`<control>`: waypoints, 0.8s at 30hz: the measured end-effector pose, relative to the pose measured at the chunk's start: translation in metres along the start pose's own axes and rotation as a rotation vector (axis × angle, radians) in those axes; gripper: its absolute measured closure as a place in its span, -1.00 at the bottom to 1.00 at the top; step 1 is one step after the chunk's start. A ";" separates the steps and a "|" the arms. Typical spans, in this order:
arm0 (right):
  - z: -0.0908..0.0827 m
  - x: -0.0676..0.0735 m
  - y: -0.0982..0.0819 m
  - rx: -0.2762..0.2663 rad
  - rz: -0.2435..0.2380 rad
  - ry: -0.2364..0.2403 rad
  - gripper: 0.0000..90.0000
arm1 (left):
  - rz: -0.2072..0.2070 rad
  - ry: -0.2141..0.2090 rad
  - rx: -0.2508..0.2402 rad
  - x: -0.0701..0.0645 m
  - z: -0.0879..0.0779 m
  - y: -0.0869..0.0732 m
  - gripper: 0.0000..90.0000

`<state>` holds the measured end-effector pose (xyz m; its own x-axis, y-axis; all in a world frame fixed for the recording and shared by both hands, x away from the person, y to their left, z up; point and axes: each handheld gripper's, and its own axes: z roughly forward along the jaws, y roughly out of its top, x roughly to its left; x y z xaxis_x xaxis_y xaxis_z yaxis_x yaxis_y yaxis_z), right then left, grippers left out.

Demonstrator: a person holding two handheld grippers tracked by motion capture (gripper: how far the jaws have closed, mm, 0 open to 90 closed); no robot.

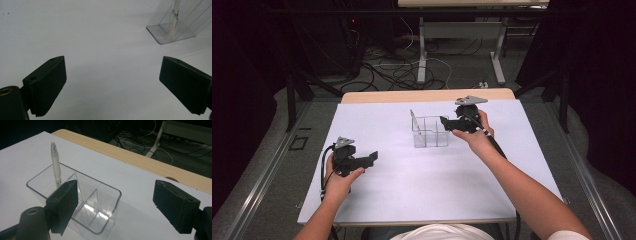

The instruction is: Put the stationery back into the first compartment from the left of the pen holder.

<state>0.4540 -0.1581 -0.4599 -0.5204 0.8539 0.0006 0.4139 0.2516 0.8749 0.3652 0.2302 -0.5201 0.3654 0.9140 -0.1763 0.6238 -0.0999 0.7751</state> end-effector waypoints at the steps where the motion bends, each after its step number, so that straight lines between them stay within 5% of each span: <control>1: -0.002 -0.003 -0.002 -0.001 0.004 -0.003 -0.56 | -0.003 0.000 -0.001 0.000 0.000 0.000 -0.84; 7: -0.015 -0.017 -0.013 0.007 0.039 -0.004 -0.70 | -0.002 0.001 -0.001 0.000 0.000 0.000 -0.84; 11: -0.023 -0.022 -0.022 0.023 0.055 -0.005 -0.99 | -0.004 0.002 -0.007 0.000 0.000 0.000 -0.84; 24: -0.051 -0.040 -0.062 0.037 0.059 -0.051 -1.00 | -0.002 0.001 0.006 0.000 -0.001 0.000 -0.84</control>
<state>0.4114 -0.2312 -0.4891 -0.4560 0.8896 0.0263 0.4702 0.2158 0.8558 0.3644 0.2302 -0.5197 0.3632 0.9147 -0.1771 0.6285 -0.1002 0.7714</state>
